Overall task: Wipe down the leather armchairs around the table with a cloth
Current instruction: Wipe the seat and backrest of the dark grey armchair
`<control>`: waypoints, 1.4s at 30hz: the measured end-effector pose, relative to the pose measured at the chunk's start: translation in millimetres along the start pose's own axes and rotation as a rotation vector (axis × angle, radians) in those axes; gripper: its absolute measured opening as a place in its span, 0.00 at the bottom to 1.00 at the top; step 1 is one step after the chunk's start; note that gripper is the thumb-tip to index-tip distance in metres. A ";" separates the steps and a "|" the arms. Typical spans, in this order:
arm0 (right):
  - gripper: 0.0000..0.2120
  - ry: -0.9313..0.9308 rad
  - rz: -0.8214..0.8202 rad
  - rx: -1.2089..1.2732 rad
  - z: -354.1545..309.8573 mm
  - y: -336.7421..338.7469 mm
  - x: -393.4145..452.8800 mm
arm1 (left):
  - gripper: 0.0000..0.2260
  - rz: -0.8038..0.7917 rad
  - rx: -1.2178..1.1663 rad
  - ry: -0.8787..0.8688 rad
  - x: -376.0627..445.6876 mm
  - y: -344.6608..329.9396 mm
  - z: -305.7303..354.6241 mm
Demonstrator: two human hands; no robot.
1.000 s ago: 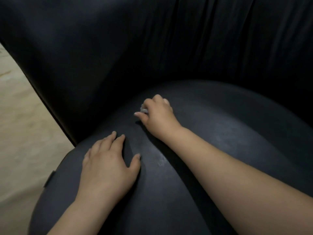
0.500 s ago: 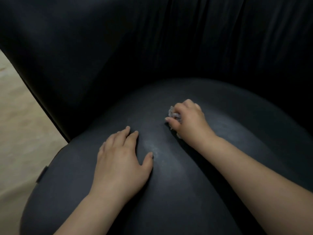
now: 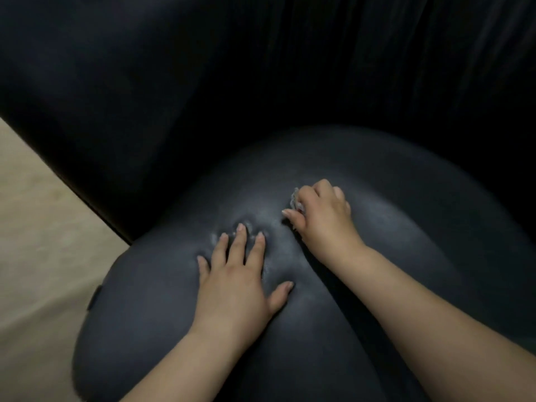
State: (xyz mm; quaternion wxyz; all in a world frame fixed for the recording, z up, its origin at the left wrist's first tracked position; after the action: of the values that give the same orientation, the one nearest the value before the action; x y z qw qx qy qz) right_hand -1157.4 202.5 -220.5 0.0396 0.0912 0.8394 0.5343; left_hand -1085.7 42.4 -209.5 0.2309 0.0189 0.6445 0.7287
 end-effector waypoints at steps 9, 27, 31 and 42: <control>0.16 -0.220 -0.216 0.026 -11.0 41.0 -32.6 | 0.38 -0.158 -0.167 0.000 4.0 30.9 -8.1; 0.10 -0.342 -0.067 0.433 -184.7 227.7 -15.1 | 0.27 0.357 -0.143 -0.073 -47.9 307.0 -79.9; 0.09 -0.305 -0.065 0.515 -216.2 235.1 11.1 | 0.29 0.413 -0.131 0.040 -38.1 349.3 -101.8; 0.16 0.053 -0.081 0.642 -310.0 177.3 102.1 | 0.46 0.152 -0.315 0.266 32.5 355.6 -165.1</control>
State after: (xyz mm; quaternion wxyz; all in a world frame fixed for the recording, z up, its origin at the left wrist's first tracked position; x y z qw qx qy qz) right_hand -1288.6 19.7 75.1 0.0081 0.0518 0.9688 0.2423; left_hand -1279.4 -121.8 91.0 0.0884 -0.0651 0.5444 0.8316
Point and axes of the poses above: each hand's wrist, its own x-axis towards the middle knuckle, its own y-axis out of the back of the hand, z = x × y, the point moved 1 cm from there along x, towards the middle knuckle, and after that the axes turned 12 degrees about -y, right-handed, at the moved point
